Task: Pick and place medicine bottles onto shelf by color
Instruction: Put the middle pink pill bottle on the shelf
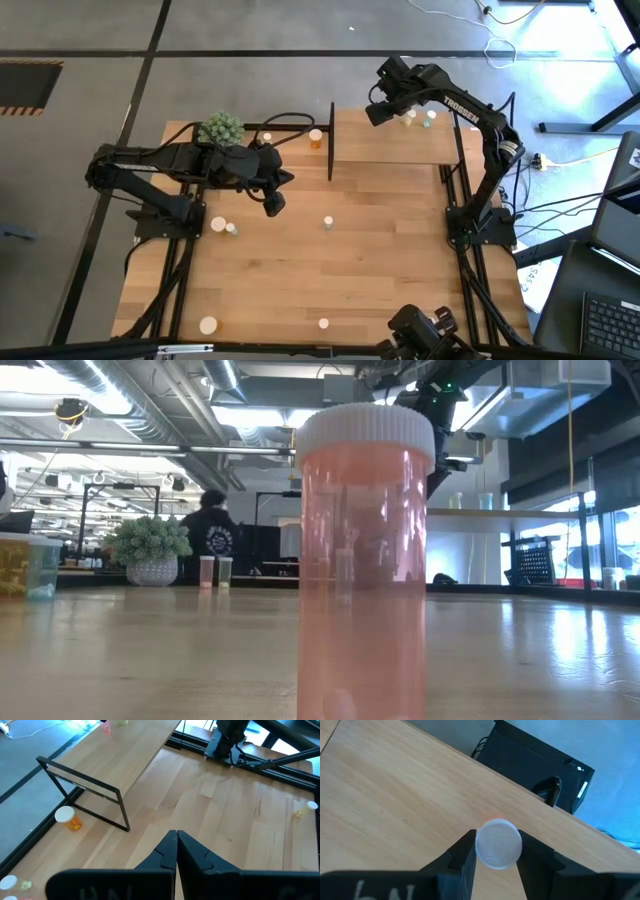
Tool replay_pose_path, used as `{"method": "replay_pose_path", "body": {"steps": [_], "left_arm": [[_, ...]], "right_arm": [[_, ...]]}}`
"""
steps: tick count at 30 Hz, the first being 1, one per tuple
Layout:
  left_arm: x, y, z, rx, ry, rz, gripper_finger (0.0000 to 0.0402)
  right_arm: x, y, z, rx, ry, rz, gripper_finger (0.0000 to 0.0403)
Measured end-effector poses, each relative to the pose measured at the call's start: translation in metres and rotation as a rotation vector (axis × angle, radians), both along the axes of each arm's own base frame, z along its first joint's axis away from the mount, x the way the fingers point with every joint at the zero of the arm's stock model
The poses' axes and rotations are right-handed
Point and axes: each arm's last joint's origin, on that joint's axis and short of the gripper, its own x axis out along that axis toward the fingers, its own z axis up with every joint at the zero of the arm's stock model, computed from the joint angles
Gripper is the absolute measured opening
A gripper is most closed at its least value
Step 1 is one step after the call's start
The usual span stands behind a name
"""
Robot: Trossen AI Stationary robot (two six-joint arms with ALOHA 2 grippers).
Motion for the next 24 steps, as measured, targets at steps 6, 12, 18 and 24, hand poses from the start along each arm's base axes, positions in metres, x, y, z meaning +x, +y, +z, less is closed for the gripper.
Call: {"method": "replay_pose_path", "body": {"steps": [6,12,18,24], "left_arm": [[0.0000,0.0000,-0.0001,0.000,0.000,0.000,0.0000],[0.0000,-0.0001,-0.0001,0.000,0.001,0.000,0.0000],[0.0000,-0.0001,-0.0001,0.000,0.000,0.000,0.0000],[0.0000,-0.0001,-0.0001,0.000,0.001,0.000,0.0000]], "right_arm": [[0.0000,-0.0006,0.0001,0.014,-0.024,-0.017,0.0124],[-0.0027,-0.0031,0.0001,0.026,-0.036,-0.029,0.0124],[-0.0047,-0.0052,0.0001,0.026,-0.039,-0.033,0.0124],[-0.0046,-0.0050,0.0001,0.026,-0.038,-0.033,0.0124]]}}
